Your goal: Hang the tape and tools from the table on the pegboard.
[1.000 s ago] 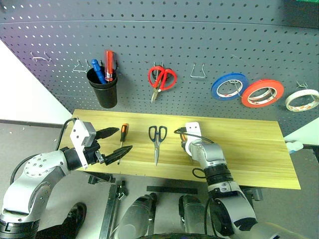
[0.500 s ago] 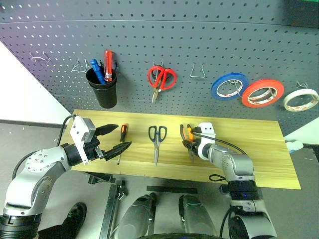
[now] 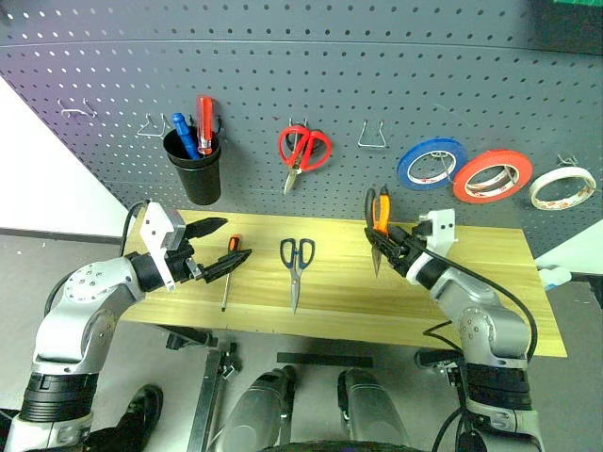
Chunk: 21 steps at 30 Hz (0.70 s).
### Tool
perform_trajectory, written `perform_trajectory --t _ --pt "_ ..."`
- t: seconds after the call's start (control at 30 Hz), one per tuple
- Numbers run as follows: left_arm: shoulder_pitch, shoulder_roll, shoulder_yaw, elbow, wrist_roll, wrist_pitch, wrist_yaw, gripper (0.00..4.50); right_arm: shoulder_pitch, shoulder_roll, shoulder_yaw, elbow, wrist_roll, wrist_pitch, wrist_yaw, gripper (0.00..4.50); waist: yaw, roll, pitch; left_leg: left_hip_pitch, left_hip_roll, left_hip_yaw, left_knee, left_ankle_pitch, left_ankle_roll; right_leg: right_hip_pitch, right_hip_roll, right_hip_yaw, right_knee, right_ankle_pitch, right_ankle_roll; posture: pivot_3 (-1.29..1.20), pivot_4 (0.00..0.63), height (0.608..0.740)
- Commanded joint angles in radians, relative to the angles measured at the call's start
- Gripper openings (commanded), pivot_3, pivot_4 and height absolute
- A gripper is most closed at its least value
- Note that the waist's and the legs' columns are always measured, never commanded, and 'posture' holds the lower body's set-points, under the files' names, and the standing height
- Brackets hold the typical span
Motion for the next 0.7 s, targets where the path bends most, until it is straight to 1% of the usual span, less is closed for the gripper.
perform_trajectory --t 0.03,0.13,0.37,0.43,0.53,0.7 --pt "-0.026 -0.003 0.001 0.008 0.014 -0.032 -0.010 4.50 -0.049 -0.003 -0.021 -0.080 0.036 -0.095 0.008 2.09 -0.001 0.000 -0.004 0.000 0.000 0.000 0.000 0.000 0.000 0.000 0.000 0.000 0.000 0.000 0.000 -0.10 0.062 0.740" --pt "-0.045 -0.011 0.000 0.019 0.013 -0.033 -0.007 4.50 -0.087 0.004 -0.041 -0.080 0.092 -0.101 0.006 2.09 -0.001 0.000 -0.016 0.000 0.000 0.000 0.001 0.001 0.000 0.000 0.000 0.000 0.001 0.000 0.000 -0.10 0.051 0.740" --pt "-0.067 -0.030 0.009 0.014 -0.010 -0.006 0.003 4.50 -0.197 0.001 -0.042 -0.075 0.138 -0.149 -0.009 2.09 -0.005 0.000 -0.050 0.000 0.000 0.001 0.003 0.002 0.000 0.001 0.001 0.000 0.003 0.001 0.000 -0.11 0.013 0.740" --pt "-0.075 -0.041 0.008 0.013 -0.014 -0.003 0.010 4.50 -0.223 -0.003 -0.031 -0.050 0.118 -0.179 -0.011 2.09 -0.006 -0.001 -0.063 0.001 0.000 0.001 0.004 0.002 0.000 0.001 0.001 0.000 0.004 0.001 0.000 -0.10 0.000 0.740" --pt "-0.079 -0.049 0.000 0.016 -0.003 -0.010 0.014 4.50 -0.276 0.007 -0.012 0.005 0.070 -0.246 -0.030 2.09 -0.015 -0.001 -0.079 0.002 0.000 0.001 0.005 0.002 0.000 0.002 0.001 0.000 0.004 0.001 0.000 -0.10 0.000 0.740" --pt "-0.086 -0.060 -0.007 0.033 0.010 -0.027 0.014 4.50 -0.369 0.059 0.038 0.159 -0.030 -0.388 -0.079 2.09 -0.034 -0.002 -0.099 0.006 0.001 0.001 0.005 0.001 0.001 0.003 0.002 0.001 0.005 0.002 -0.001 -0.09 0.000 0.740"
